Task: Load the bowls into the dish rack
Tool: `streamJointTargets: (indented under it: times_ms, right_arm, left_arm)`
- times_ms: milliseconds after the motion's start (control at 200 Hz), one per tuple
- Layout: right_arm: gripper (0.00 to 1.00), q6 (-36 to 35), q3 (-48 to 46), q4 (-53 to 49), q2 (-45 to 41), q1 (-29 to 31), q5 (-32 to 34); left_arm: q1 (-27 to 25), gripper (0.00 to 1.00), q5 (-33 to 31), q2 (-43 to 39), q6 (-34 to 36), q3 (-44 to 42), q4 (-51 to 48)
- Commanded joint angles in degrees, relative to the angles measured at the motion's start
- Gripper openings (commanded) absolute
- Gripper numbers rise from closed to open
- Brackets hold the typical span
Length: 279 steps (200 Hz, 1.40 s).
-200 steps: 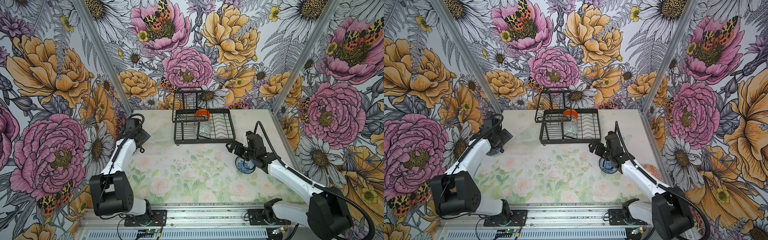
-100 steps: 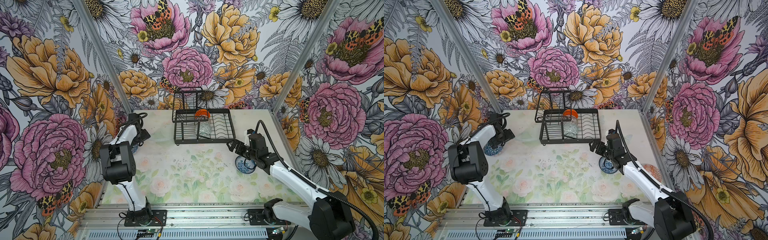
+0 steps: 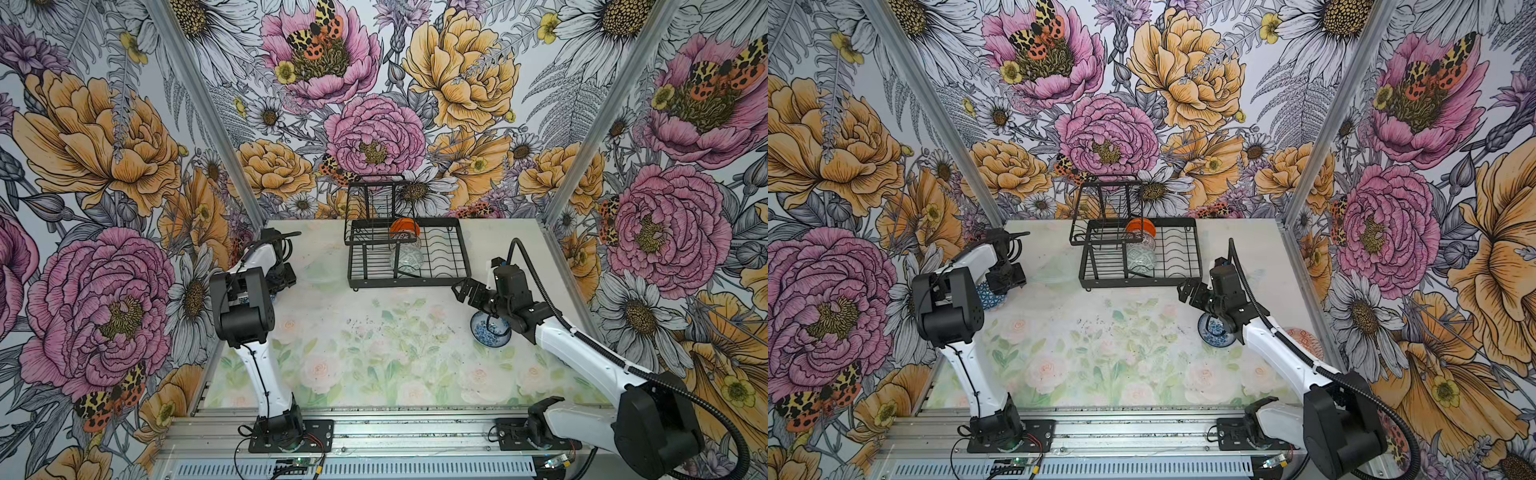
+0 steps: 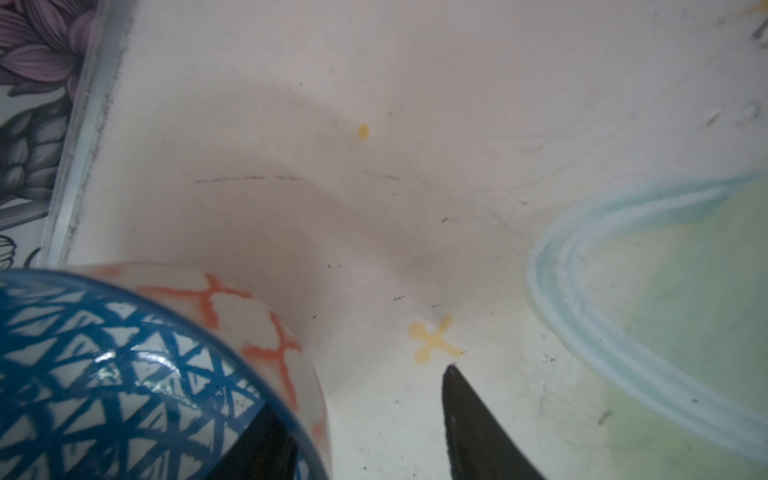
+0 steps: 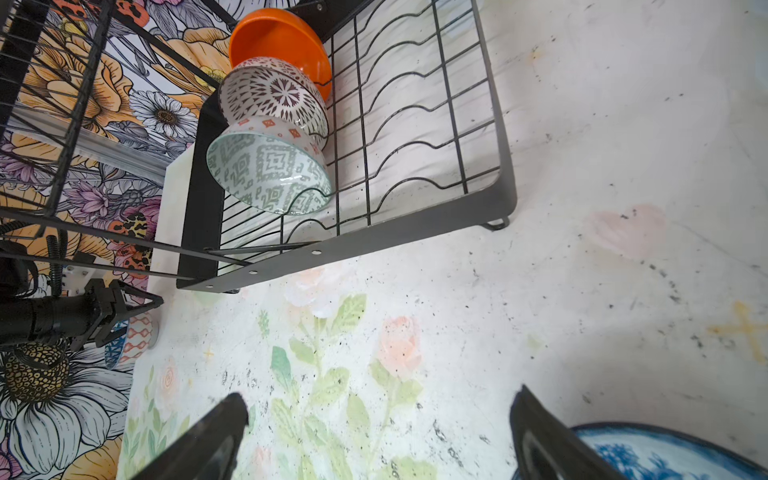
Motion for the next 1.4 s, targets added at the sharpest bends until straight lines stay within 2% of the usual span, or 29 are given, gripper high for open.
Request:
streamJointTargets:
  times_ms: [0,70,245,405,615,756,796,941,1106,1246,1391]
  right_arm:
    - [0.99,-0.4,2.5,0.0,1.0,-0.4,1.4]
    - [1.00,-0.4,2.9,0.1,1.5,-0.3,1.9]
    - [0.99,-0.7,4.6,0.1,3.8,-0.4,2.1]
    - [0.99,-0.9,5.9,0.1,5.7,-0.2,1.2]
    - [0.99,-0.1,4.6,0.2,4.3,-0.3,2.1]
    - [0.99,0.2,3.8,0.2,3.9,-0.2,1.8]
    - [1.00,0.2,3.7,0.0,4.1,-0.3,1.4]
    - [0.99,0.2,3.3,0.0,3.7,-0.3,0.4]
    - [1.00,0.2,2.2,0.0,3.1,-0.5,-0.5]
    - [0.99,0.1,1.0,-0.1,1.4,-1.1,-0.7]
    - [0.99,0.4,-0.7,-0.3,-0.6,-1.7,-0.5]
  left_arm:
    - [0.2,0.44,0.6,-0.2,1.5,-0.8,-1.5]
    - [0.2,0.37,0.8,-0.9,1.6,-1.5,-1.6]
    - [-0.3,0.11,0.8,-3.6,2.0,-3.5,-1.6]
    - [-1.4,0.00,0.3,-6.1,2.4,-6.3,-1.5]
    - [-3.5,0.00,0.7,-10.2,2.6,-9.7,-1.5]
    - [-6.5,0.00,1.1,-12.9,1.8,-10.8,-1.5]
    - [-7.9,0.00,0.8,-16.0,1.2,-11.2,-1.5]
    - [-14.0,0.00,0.2,-19.6,-1.4,-12.4,-1.8]
    - [-24.4,0.00,-0.8,-22.7,-5.8,-13.0,-3.7]
    - [-32.3,0.00,-2.4,-24.6,-12.4,-15.1,-5.3]
    - [-37.7,0.00,-2.8,-27.5,-18.9,-18.5,-5.1]
